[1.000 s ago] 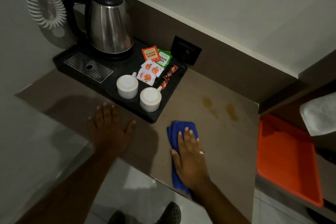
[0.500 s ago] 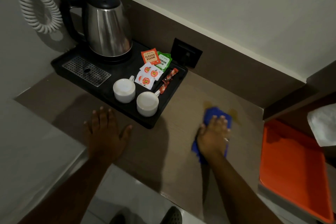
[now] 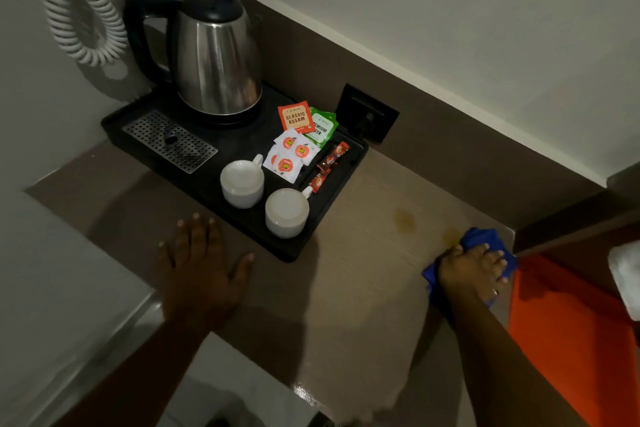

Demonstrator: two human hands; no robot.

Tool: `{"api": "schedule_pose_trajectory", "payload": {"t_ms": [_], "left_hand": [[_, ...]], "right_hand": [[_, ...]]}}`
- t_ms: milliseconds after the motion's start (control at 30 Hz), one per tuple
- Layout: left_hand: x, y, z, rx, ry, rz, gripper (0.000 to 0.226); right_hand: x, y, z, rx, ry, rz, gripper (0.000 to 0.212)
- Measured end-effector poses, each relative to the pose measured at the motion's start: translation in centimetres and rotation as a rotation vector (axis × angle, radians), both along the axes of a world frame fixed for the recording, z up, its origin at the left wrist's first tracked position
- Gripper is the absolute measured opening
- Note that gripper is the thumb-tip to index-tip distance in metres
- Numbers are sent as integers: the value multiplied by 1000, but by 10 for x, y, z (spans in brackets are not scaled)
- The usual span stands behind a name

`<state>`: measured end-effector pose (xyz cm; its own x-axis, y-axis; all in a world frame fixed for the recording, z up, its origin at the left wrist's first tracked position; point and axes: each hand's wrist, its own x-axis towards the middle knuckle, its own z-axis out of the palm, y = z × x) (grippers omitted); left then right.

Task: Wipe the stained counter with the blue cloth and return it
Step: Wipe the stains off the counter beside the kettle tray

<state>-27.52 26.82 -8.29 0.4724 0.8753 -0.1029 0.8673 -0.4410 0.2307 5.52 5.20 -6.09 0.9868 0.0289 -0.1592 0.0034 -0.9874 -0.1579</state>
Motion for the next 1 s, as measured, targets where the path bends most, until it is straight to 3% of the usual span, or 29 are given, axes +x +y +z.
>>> {"api": "schedule_pose_trajectory", "payload": {"t_ms": [67, 133, 200, 267, 333, 433, 600, 700, 767, 867, 1000], "left_hand": [[0, 1, -2, -3, 1, 3, 96], [1, 2, -2, -2, -1, 1, 96], [1, 1, -2, 11, 7, -8, 94], [0, 1, -2, 14, 21, -11, 93], [-1, 3, -3, -6, 30, -12, 94], [0, 3, -2, -13, 19, -12, 94], [0, 1, -1, -8, 26, -16, 95], [0, 5, -6, -18, 38, -3, 99], [0, 5, -7, -7, 38, 1, 99], [1, 5, -6, 1, 41, 7, 98], [0, 6, -4, -9, 58, 13, 98]], "right_hand": [[-9, 36, -2, 29, -42, 200, 61], [-31, 57, -8, 68, -61, 563, 59], [-52, 45, -13, 52, -35, 840, 59], [-53, 7, -15, 43, -8, 952, 57], [-37, -36, -15, 60, -9, 885, 57], [-6, -58, -11, 67, -45, 564, 57], [24, 29, -4, 15, -17, -79, 62], [25, 87, 1, 44, 66, -184, 64], [14, 118, -4, 35, 28, -34, 64], [-13, 141, -17, 82, -84, 434, 61], [-14, 79, -14, 59, -17, 987, 59]]}}
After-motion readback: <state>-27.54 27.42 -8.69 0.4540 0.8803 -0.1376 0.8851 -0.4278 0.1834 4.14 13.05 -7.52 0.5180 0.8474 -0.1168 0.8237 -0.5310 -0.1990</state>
